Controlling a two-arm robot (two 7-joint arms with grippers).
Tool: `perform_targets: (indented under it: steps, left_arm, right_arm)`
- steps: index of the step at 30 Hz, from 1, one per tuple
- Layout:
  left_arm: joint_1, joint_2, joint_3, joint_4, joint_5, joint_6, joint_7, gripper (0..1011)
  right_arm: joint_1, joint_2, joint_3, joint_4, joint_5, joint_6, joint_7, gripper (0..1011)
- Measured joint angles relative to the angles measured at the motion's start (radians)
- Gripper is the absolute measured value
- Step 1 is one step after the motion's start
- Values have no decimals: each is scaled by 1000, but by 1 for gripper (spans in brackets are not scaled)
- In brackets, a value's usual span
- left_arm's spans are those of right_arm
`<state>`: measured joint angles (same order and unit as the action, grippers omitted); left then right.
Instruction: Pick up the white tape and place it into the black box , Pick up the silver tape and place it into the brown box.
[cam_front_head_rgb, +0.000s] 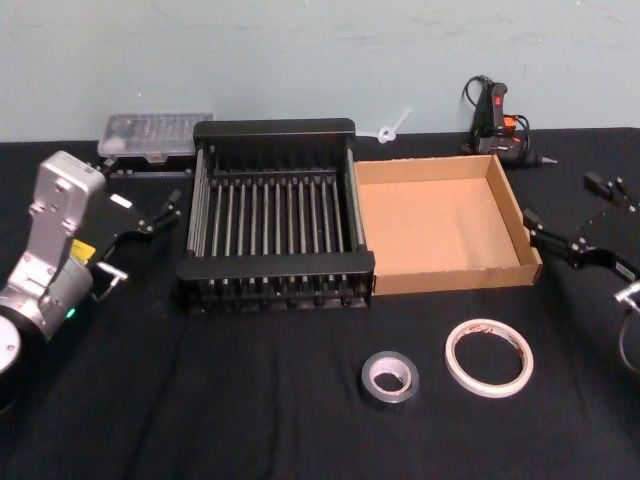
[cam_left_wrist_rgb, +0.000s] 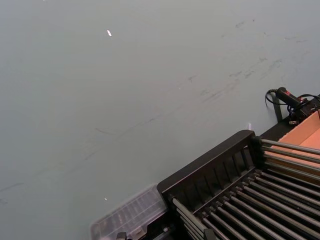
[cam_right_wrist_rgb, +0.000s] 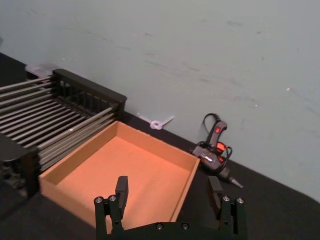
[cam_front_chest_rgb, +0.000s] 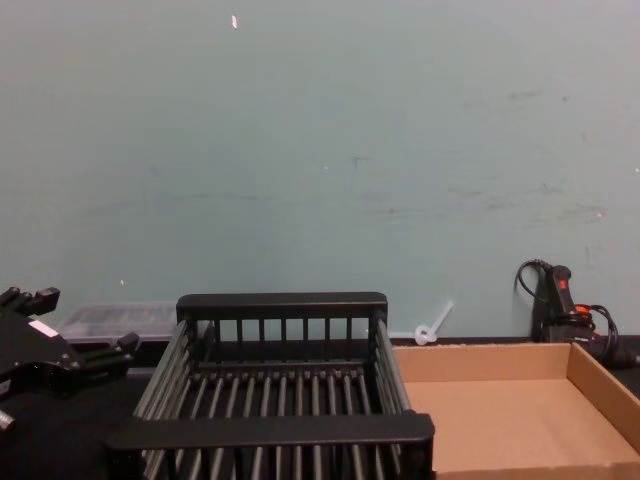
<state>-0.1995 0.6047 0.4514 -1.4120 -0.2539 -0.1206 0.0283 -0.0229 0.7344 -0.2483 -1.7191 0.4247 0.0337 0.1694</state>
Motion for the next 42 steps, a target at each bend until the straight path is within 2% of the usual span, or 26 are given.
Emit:
perform_targets:
  steps: [7, 15, 19, 32, 42]
  left_arm:
    - [0, 0, 0, 0, 0, 0, 0, 1001]
    - [0, 0, 0, 0, 0, 0, 0, 1002]
    - [0, 0, 0, 0, 0, 0, 0, 1001]
    - [0, 0, 0, 0, 0, 0, 0, 1001]
    - [0, 0, 0, 0, 0, 0, 0, 1001]
  right_arm:
    - [-72, 5, 36, -54, 38, 34, 26, 1002]
    - [-112, -8, 51, -74, 58, 81, 53, 1002]
    - [-119, -12, 52, -75, 61, 104, 64, 1002]
    - [-114, -32, 29, -47, 46, 225, 103, 1002]
    - [-92, -59, 12, -11, 2, 254, 114, 1002]
